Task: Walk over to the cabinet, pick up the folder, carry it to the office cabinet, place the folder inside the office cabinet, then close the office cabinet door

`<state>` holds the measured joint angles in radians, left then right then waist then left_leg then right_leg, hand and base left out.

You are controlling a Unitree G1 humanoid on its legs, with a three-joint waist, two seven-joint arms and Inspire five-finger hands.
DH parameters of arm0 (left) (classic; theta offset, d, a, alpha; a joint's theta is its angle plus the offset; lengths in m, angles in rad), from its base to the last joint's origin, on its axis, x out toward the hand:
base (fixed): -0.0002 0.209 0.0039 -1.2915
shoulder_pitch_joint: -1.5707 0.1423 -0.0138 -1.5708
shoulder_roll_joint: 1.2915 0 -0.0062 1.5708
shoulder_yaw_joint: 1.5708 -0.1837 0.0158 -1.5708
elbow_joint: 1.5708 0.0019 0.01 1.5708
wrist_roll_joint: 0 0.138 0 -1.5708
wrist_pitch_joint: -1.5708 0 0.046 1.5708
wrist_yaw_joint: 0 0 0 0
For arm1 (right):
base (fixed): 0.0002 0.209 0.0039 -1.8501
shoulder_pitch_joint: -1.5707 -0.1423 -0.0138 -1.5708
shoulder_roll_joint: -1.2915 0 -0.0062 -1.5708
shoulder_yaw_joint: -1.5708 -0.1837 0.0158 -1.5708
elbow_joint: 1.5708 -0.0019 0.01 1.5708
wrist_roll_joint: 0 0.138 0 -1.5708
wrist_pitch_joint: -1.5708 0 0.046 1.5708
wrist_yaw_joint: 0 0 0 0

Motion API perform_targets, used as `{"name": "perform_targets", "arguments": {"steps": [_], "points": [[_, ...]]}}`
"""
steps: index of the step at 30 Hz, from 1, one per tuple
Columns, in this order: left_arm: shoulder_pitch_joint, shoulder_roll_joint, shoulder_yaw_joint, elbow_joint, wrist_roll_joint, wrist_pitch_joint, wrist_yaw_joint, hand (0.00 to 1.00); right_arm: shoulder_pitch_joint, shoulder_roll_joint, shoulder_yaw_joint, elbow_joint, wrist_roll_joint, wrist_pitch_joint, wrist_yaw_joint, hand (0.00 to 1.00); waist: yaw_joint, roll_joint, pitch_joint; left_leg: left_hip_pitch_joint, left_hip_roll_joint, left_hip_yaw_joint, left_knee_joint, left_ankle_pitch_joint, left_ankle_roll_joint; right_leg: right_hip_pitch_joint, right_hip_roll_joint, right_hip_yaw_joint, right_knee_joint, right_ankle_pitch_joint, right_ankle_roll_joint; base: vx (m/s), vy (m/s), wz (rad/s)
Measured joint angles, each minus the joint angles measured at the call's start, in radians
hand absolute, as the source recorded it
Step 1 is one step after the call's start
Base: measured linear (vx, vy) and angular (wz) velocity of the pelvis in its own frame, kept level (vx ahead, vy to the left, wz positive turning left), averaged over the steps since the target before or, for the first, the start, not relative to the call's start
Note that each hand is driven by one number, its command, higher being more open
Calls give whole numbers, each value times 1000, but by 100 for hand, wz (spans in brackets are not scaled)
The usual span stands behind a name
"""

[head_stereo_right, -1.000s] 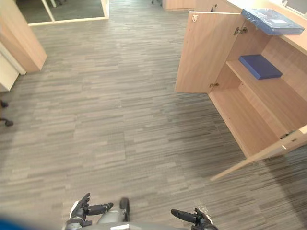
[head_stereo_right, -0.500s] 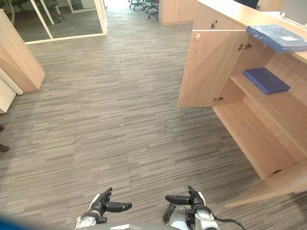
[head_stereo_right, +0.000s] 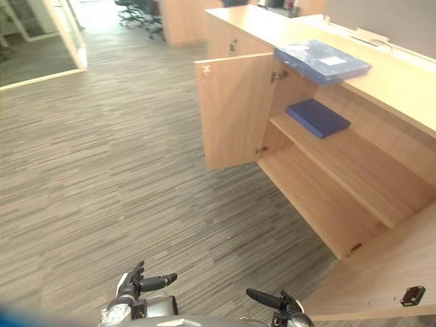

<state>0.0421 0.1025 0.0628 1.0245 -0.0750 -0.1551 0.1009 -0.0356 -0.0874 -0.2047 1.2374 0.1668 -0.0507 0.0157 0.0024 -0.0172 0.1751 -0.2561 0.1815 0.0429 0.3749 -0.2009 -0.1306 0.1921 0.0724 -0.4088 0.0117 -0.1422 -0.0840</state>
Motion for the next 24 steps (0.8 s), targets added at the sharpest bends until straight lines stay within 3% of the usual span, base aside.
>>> {"name": "perform_targets", "arguments": {"steps": [1,2,4,5,7,8,10,11,12,13,14,15,16,17,18,20,22,23,24], "points": [[-3,1,-3,0,14,0,-2,100,-1,3,4,-4,-1,0,0,100,0,2,1,1,-8,-40,-97,22,-9,7,1,16,-6,-2,3,460,84,-88],[-11,-1,-14,0,35,0,-10,100,-1,3,27,-7,-7,-3,0,100,2,13,6,-3,-6,-100,-216,57,-44,29,8,49,-13,-11,19,300,80,-61],[-21,-4,-38,3,49,1,-21,100,0,3,32,-8,-8,-3,0,100,10,34,9,-15,1,-150,-243,74,-43,78,15,90,-25,-32,53,353,143,-69],[-20,-8,-47,5,49,2,-23,100,7,3,34,-10,-9,-4,0,100,15,39,4,-11,-3,-163,-226,125,-42,104,6,113,-23,-48,78,530,295,-82],[-11,-14,-47,23,51,3,-22,100,31,8,62,-21,-12,-4,3,100,18,29,-29,38,-51,-157,-212,292,-3,108,-67,174,58,-98,153,572,374,-82],[-11,-11,-45,28,51,4,-23,100,31,8,67,-24,-15,-4,4,100,17,22,-33,51,-64,-141,-211,297,1,90,-95,186,112,-114,162,380,289,-70],[-6,-7,-33,41,50,4,-19,100,31,17,63,-26,-29,-3,9,100,22,-1,-44,125,-113,-60,-236,263,51,-16,-204,221,379,-141,177,359,337,-67],[-3,-1,-19,52,48,3,-20,100,33,18,54,-28,-39,-5,16,100,18,-21,-50,175,-163,-24,-245,232,79,-84,-293,204,577,-131,158,426,459,-48],[4,4,-14,61,48,5,-20,100,46,24,24,-37,-50,-6,22,100,8,-46,-65,222,-224,-7,-249,202,111,-129,-402,142,739,-89,77,333,384,-21],[14,5,-12,61,47,4,-19,100,57,20,22,-49,-53,-9,20,100,3,-54,-74,241,-246,-5,-250,188,124,-140,-451,106,801,-56,24,317,356,6],[28,3,3,60,38,5,-16,100,79,6,19,-60,-55,-14,18,100,-10,-49,-84,278,-273,-1,-253,164,149,-145,-534,30,890,26,-46,308,310,4],[31,7,13,61,28,6,-12,100,82,-2,8,-66,-59,-15,17,100,-9,-49,-85,308,-279,4,-260,152,165,-152,-578,-12,948,52,-51,328,319,-6],[31,11,44,61,26,10,-8,100,77,-3,-20,-65,-60,-15,17,100,-8,-45,-81,341,-273,4,-271,146,174,-169,-593,-53,1004,13,5,240,220,-17],[33,12,50,61,25,12,-1,100,75,-3,-31,-65,-60,-15,16,100,-8,-39,-74,361,-264,4,-280,144,176,-177,-587,-67,1017,-12,35,180,159,-23],[39,10,56,63,14,14,2,100,70,-1,-49,-67,-64,-17,16,100,-9,-23,-54,408,-239,4,-300,143,178,-180,-548,-94,991,-69,100,146,118,-22],[40,4,57,62,8,14,1,100,68,4,-48,-78,-80,-19,16,100,-11,-6,-42,458,-207,10,-320,140,179,-208,-462,-107,834,-132,142,146,52,-25],[40,-3,54,61,8,11,0,100,63,7,-38,-88,-86,-17,20,100,-12,-4,-43,453,-193,27,-326,99,165,-252,-393,-107,614,-121,157,90,-80,-17],[26,-1,59,62,5,11,-2,100,51,25,-40,-82,-84,-17,19,100,-8,-31,-34,454,-206,35,-331,80,160,-279,-375,-101,468,-67,124,53,-135,-3],[21,-11,60,73,8,12,1,100,45,24,-55,-81,-74,-8,20,100,-15,-19,-31,456,-192,29,-333,70,154,-266,-360,-107,452,-64,116,120,-178,-12]]}}
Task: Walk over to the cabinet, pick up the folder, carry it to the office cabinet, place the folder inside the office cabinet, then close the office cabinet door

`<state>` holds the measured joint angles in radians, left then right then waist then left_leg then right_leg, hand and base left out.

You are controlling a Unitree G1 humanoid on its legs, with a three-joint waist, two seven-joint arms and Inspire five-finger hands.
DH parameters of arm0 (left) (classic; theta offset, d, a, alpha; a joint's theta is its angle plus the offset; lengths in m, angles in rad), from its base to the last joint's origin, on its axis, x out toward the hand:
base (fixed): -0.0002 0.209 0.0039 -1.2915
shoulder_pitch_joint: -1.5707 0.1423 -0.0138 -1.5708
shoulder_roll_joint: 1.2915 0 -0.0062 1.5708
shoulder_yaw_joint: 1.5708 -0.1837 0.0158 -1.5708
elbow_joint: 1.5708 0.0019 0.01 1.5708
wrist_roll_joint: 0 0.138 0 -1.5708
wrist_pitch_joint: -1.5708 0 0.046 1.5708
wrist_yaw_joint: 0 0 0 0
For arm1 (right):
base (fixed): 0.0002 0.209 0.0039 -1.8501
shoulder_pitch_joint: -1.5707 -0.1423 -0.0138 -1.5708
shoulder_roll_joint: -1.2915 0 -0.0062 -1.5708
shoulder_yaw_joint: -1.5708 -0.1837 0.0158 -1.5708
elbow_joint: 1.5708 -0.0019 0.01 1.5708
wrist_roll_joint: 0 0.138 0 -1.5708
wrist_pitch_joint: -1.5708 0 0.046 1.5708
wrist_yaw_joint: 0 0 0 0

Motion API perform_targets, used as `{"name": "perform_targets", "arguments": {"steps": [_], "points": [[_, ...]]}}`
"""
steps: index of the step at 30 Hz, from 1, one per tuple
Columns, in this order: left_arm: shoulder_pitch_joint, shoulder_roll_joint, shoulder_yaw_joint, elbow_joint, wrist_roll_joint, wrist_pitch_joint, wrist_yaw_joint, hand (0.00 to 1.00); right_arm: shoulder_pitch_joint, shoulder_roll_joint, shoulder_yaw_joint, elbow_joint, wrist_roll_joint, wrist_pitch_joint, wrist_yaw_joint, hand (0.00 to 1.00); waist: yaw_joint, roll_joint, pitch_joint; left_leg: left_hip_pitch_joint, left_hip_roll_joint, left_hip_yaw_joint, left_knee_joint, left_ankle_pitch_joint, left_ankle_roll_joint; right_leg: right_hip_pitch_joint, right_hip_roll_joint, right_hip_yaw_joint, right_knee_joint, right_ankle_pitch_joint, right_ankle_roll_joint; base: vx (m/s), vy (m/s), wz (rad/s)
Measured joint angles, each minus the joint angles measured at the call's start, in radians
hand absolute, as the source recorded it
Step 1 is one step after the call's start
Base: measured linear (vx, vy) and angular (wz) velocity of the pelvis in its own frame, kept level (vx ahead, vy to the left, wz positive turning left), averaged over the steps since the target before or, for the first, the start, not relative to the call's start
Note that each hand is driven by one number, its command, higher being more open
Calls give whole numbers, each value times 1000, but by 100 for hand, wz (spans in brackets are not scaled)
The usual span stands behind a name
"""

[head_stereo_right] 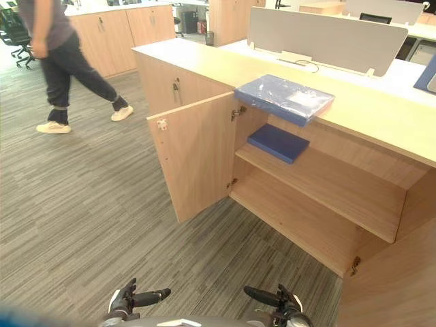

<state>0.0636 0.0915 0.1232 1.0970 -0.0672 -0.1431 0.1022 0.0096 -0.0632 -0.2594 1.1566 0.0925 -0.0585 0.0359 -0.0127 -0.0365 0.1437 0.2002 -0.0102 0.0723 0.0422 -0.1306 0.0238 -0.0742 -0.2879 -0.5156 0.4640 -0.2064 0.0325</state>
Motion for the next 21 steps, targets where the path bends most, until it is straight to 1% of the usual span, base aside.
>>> {"name": "perform_targets", "arguments": {"steps": [1,2,4,5,6,7,8,9,10,11,12,13,14,15,16,17,18,19,20,21], "points": [[-1,-16,1,4,2,-1,-2,100,2,1,5,-1,-8,-1,1,100,3,13,-8,7,26,3,-9,-3,-19,8,38,-18,-37,10,3,150,-165,-5],[-2,-29,-2,3,4,-2,-9,100,-6,0,5,-1,-9,-3,0,100,5,22,-1,16,35,5,-19,3,-37,5,39,-28,-14,-7,-8,161,-152,-12],[-6,-28,-22,6,23,-1,-19,100,-17,0,5,12,-11,-3,0,100,-2,21,4,37,53,5,-36,-1,-56,15,57,-35,-5,-38,-19,162,-174,0],[-5,-29,-25,6,31,-1,-23,100,-16,1,5,15,-10,-3,0,100,-2,30,-3,47,70,1,-32,-13,-73,35,79,-47,-15,-55,-20,187,-189,8],[-4,-30,-27,6,38,-1,-22,100,-16,1,5,16,-10,-1,-1,100,-4,29,-3,48,81,-2,-20,-22,-81,50,91,-56,-27,-61,-19,175,-171,20],[-3,-25,-29,6,40,-1,-23,100,-14,8,5,18,-10,2,-1,100,-5,26,-7,40,101,-7,34,-39,-90,88,117,-72,-63,-75,-15,209,-223,31],[-2,-18,-29,6,39,-1,-23,100,-6,18,5,20,-9,2,-2,100,-8,9,-17,-19,117,-7,167,-66,-110,125,140,-90,-116,-75,-15,188,-205,32],[-1,-13,-28,4,39,-1,-23,100,1,23,6,20,-8,1,-1,100,-10,1,-25,-68,130,-5,263,-81,-133,143,155,-94,-147,-71,-15,200,-202,25],[0,-8,-20,-8,36,-1,-21,100,7,26,11,21,-2,-3,-1,100,-7,2,-34,-167,165,-4,484,-98,-165,175,193,-99,-202,-56,-20,211,-160,-9],[0,-11,-8,-21,25,0,-20,100,7,15,31,28,15,-2,-1,100,0,14,-39,-248,214,-4,680,-84,-188,203,235,-83,-235,-49,-35,216,-127,-32],[4,-16,-5,-25,17,0,-20,100,8,7,50,34,29,-3,-2,100,3,25,-47,-282,239,-4,764,-61,-208,214,255,-67,-248,-49,-38,253,-41,-77],[10,-25,5,-26,-1,0,-20,100,5,2,64,38,33,0,-3,100,9,39,-49,-322,272,4,893,-40,-230,240,279,-26,-269,-49,-50,237,8,-80],[10,-26,9,-26,-3,0,-20,100,3,0,66,38,36,1,-3,100,10,41,-50,-335,280,8,937,-51,-224,255,284,-3,-275,-49,-51,407,66,-138],[9,-21,21,-32,-7,-1,-18,100,1,-2,82,41,38,2,-8,100,16,33,-44,-363,274,52,980,-109,-196,281,277,79,-297,-48,-51,350,87,-110],[9,-20,22,-35,-10,-1,-17,100,-1,-2,85,42,38,3,-10,100,18,30,-41,-366,269,57,977,-122,-189,286,274,94,-300,-48,-50,410,147,-144],[9,-17,31,-48,-12,-1,-14,100,-7,1,86,56,38,3,-15,100,28,19,-34,-392,237,59,947,-164,-157,300,254,148,-308,-42,-43,314,194,-126],[8,-18,42,-64,-14,-3,-12,100,-11,1,89,70,38,5,-19,100,44,5,-27,-419,196,52,866,-193,-124,304,223,195,-303,-40,-39,308,224,-138],[7,-18,42,-71,-16,-6,-12,100,-14,1,93,77,37,5,-20,100,51,-1,-23,-430,175,42,806,-197,-117,305,206,215,-298,-40,-38,310,271,-129],[4,-19,42,-83,-20,-10,-12,100,-14,0,102,77,37,6,-20,100,59,-6,-18,-451,133,-17,649,-192,-111,306,176,248,-289,-39,-34,253,239,-92],[5,-19,40,-85,-19,-10,-12,100,-15,-1,109,77,36,6,-20,100,59,-4,-18,-454,116,-66,554,-168,-113,307,164,258,-286,-36,-19,335,320,-113]]}}
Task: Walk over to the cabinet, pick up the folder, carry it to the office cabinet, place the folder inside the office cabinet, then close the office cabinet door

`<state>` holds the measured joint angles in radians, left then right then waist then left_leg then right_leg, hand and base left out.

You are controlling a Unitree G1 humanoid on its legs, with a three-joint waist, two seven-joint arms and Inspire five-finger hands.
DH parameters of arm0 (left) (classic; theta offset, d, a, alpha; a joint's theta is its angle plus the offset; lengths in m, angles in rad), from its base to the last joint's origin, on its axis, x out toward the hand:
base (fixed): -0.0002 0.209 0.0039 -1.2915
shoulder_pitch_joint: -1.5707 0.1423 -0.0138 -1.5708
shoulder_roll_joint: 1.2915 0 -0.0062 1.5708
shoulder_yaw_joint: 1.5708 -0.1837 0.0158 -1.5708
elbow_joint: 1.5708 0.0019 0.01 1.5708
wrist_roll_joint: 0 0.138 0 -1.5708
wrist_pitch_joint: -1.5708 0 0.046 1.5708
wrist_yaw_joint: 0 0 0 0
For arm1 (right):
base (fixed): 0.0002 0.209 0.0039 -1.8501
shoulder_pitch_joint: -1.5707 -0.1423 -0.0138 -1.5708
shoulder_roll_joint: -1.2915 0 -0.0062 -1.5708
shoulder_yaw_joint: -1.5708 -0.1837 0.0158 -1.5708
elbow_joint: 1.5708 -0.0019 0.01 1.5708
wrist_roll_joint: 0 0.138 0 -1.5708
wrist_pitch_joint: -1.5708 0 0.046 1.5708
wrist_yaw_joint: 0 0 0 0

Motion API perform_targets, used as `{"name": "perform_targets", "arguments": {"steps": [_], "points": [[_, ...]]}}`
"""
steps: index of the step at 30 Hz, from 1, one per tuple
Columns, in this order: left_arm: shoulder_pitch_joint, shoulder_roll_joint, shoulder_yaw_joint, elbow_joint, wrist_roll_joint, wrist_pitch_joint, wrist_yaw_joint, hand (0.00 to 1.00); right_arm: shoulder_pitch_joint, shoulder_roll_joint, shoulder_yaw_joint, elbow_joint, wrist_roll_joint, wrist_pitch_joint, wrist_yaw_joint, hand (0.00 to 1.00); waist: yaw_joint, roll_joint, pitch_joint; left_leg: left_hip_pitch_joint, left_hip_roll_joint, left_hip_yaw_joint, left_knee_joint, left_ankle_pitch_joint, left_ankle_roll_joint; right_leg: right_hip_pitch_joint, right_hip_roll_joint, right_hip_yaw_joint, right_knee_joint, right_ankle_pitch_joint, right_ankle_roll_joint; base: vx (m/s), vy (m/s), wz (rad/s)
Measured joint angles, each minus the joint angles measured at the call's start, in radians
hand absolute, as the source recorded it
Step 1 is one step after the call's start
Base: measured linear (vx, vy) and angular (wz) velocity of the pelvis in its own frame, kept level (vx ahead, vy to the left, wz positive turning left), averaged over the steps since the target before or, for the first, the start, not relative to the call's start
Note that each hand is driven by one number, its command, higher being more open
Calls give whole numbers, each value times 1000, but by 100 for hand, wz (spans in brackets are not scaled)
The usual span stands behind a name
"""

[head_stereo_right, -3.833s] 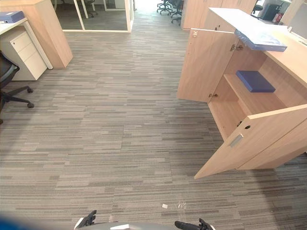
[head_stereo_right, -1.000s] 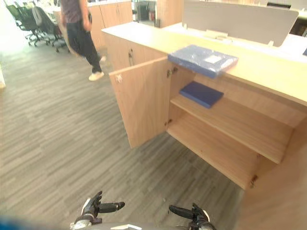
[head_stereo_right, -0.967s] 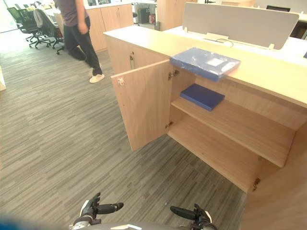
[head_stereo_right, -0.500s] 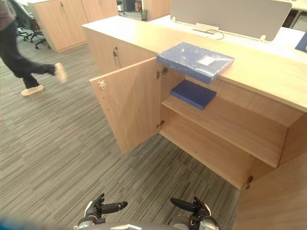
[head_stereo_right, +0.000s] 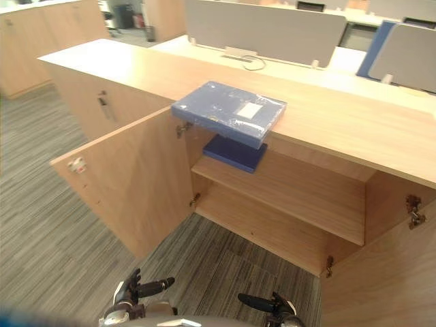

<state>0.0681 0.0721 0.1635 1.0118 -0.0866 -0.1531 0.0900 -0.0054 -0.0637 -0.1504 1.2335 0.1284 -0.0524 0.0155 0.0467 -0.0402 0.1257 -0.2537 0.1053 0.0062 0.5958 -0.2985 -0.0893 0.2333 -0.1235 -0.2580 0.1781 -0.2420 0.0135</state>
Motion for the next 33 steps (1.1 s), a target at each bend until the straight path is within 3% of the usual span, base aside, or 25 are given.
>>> {"name": "perform_targets", "arguments": {"steps": [1,2,3,4,7,11,13,15,16,18,19,21,22,23,24,25,26,29,33], "points": [[6,-7,-1,3,-2,2,-1,100,-2,-13,17,-3,-1,-1,2,100,1,30,-5,20,-6,-94,-189,187,-19,8,2,21,-2,-2,49,349,329,-83],[-9,6,0,22,0,4,1,100,-4,11,29,-7,-1,-2,2,100,-4,-2,0,43,-37,-78,-192,194,-10,25,-33,25,-28,-7,80,339,300,-64],[-15,15,-1,23,0,1,3,100,-6,20,45,-8,-5,-3,4,100,-7,-15,0,46,-49,-83,-192,192,-7,23,-35,26,-43,-4,77,316,217,-19],[-22,28,-3,22,0,-1,4,100,-14,32,58,-3,-9,-3,11,100,-2,-34,2,45,-84,-158,-173,189,-12,10,-26,26,-66,18,72,229,104,-6],[-18,30,-3,43,-5,9,8,100,-18,28,53,-6,-9,-5,21,100,-7,-22,6,109,-111,-169,-189,174,4,46,-40,20,-67,66,86,152,101,-4],[26,39,-3,54,-1,9,9,100,-6,20,10,-7,-8,-6,26,100,-4,3,-15,242,-107,-116,-352,192,34,55,-72,50,-50,89,104,76,75,-50],[48,35,-4,73,0,10,4,100,11,2,6,-10,-8,-5,25,100,-5,25,-30,277,-111,-75,-426,207,44,1,-94,83,-3,87,108,28,83,-76],[70,26,-16,81,1,12,-5,100,21,-25,-42,-30,-9,-6,24,100,-5,52,-26,320,-130,-76,-494,203,57,-121,-125,106,208,68,130,11,113,-80],[82,26,-27,83,2,12,-10,100,27,-26,-75,-47,-8,-3,21,100,-8,51,-20,347,-141,-77,-519,204,63,-215,-161,101,396,72,119,-36,127,-65],[94,46,-38,85,10,13,-13,100,32,-20,-107,-70,-8,-2,18,100,-23,34,-11,379,-165,-70,-528,210,77,-298,-231,58,584,106,62,-39,139,-26],[102,52,-38,85,11,14,-14,100,41,-20,-102,-76,-11,-2,17,100,-34,22,-20,398,-170,-72,-543,212,82,-298,-266,2,618,118,44,1,94,-1],[103,52,-38,85,19,14,-17,100,51,-22,-102,-81,-14,-1,12,100,-35,27,-29,418,-162,-72,-576,234,98,-288,-286,-74,604,90,48,35,44,-9],[103,52,-37,85,20,14,-20,100,48,-27,-102,-82,-14,-1,11,100,-37,30,-28,413,-153,-72,-587,244,93,-287,-277,-102,561,28,70,85,-34,-13],[99,49,-38,97,20,15,-24,100,38,-29,-101,-81,-13,1,14,100,-47,41,-21,404,-128,-73,-588,247,90,-288,-233,-125,475,-25,81,81,-81,-7],[96,47,-39,105,21,17,-25,100,37,-31,-100,-82,-12,1,17,100,-52,49,-16,402,-110,-75,-588,247,87,-288,-201,-127,418,-29,84,84,-152,3],[90,48,-44,114,21,24,-29,100,33,-31,-86,-82,-15,0,17,100,-55,54,-13,400,-86,-78,-585,245,72,-279,-142,-121,260,-5,94,66,-198,20],[87,61,-66,122,24,25,-34,100,37,-24,-73,-81,-12,0,18,100,-57,39,-14,401,-84,-99,-574,230,46,-256,-111,-127,168,84,68,86,-220,24],[88,36,-76,126,43,23,-33,100,28,-48,-53,-55,-36,1,20,100,-43,89,-34,403,-8,-102,-559,212,14,-180,-9,-153,19,128,42,93,-242,4],[104,36,-78,122,40,23,-36,100,16,-34,-24,-42,-47,2,22,100,-45,90,-54,365,42,-100,-555,207,-3,-179,64,-155,-73,153,13,71,-194,-9]]}}
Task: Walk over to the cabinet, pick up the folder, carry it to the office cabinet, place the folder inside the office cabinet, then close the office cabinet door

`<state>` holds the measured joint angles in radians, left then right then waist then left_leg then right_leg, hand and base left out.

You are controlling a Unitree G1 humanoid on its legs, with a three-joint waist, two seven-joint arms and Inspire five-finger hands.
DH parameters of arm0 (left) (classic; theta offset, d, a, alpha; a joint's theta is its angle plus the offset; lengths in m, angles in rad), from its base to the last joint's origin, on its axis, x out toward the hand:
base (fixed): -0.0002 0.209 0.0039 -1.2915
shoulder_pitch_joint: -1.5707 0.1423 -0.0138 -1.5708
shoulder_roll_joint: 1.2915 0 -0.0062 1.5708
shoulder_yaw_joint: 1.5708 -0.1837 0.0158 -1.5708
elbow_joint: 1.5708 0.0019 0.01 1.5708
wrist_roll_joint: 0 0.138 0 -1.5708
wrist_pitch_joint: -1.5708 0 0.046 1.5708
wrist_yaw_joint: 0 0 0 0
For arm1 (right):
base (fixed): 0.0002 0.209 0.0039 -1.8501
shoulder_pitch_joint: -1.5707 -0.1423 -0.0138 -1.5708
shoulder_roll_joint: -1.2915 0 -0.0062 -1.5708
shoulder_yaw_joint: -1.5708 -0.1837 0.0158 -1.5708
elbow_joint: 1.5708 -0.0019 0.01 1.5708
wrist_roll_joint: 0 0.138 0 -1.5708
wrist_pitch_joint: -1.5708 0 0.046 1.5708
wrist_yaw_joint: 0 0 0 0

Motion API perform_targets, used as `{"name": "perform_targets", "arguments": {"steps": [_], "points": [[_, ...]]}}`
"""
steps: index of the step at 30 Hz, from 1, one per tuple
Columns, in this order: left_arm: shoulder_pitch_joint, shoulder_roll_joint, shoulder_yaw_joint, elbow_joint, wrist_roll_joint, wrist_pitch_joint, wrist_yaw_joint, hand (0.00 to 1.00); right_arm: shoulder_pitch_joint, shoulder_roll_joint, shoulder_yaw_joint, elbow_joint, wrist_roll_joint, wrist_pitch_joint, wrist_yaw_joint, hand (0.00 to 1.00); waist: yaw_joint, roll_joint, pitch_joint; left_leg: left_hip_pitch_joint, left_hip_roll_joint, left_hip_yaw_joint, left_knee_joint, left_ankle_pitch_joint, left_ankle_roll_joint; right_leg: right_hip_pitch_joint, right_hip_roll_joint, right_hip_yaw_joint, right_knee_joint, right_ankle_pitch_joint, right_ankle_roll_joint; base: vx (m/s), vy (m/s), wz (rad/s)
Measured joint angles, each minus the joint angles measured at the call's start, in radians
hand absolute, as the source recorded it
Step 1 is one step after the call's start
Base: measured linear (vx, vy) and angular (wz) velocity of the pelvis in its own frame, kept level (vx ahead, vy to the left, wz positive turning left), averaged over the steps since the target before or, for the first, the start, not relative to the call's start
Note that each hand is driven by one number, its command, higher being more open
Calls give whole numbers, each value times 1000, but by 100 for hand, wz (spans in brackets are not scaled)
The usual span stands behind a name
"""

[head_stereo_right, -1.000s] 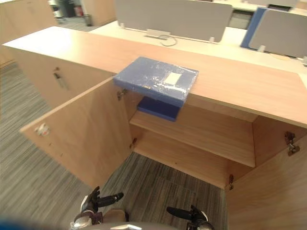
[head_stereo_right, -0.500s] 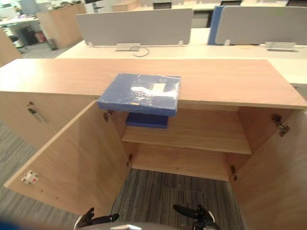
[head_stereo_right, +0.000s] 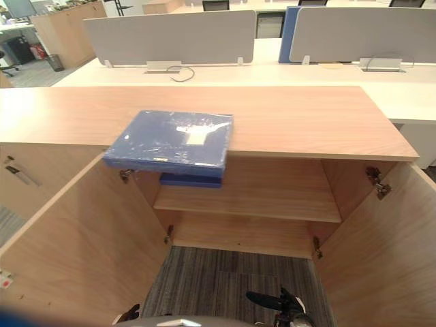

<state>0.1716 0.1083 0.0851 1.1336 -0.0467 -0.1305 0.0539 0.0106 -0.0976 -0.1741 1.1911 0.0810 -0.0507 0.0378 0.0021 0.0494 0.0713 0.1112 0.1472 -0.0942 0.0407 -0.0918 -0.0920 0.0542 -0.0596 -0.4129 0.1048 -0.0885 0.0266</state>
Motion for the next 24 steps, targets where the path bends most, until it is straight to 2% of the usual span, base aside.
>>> {"name": "perform_targets", "arguments": {"steps": [3,7,9,11,13,15,18,21,24], "points": [[-1,6,0,0,-4,0,-10,100,2,11,1,2,0,0,1,100,0,-12,-8,-5,17,3,-2,3,-4,19,30,-3,-41,10,-12,113,-113,-2],[-5,32,-34,-2,-77,1,-39,100,2,16,18,16,0,-2,1,100,-1,-37,-21,-43,8,-3,38,9,-15,36,29,-32,-68,12,-16,77,-23,21],[-17,52,-63,-32,-154,1,-51,100,-3,18,38,23,0,-4,1,100,1,-59,-11,-98,-12,8,132,9,-16,42,7,-61,-67,12,-16,15,-5,52],[-20,55,-83,-133,-240,1,-54,100,-17,21,37,44,0,-4,0,100,26,-74,22,-171,-15,88,278,9,-16,77,-14,-106,-67,12,-16,-61,13,58],[-14,42,-115,-226,-281,2,-59,100,-17,16,38,47,0,-4,-2,100,48,-66,34,-191,-11,138,307,9,-16,92,-17,-136,-67,12,-16,-88,38,57],[23,20,-161,-340,-317,4,-74,100,-27,12,39,47,0,-4,-4,100,52,-50,35,-193,-14,142,268,9,-15,79,-16,-156,-67,12,-15,-94,71,42],[110,14,-240,-546,-409,32,-140,100,-52,13,38,40,-1,-2,-4,100,52,-18,33,-150,-14,136,107,13,-10,33,-4,-155,-65,29,-7,-83,116,7],[152,19,-239,-645,-436,34,-152,100,-47,21,42,32,-1,-2,-5,100,53,-28,27,-125,-29,151,30,56,5,35,-10,-145,-109,67,-2,-81,76,-9],[161,25,-243,-674,-404,34,-149,100,-34,20,79,17,-3,-1,-5,100,51,-18,0,-90,-43,169,-62,96,8,34,-9,-132,-152,91,9,-35,51,-13]]}}
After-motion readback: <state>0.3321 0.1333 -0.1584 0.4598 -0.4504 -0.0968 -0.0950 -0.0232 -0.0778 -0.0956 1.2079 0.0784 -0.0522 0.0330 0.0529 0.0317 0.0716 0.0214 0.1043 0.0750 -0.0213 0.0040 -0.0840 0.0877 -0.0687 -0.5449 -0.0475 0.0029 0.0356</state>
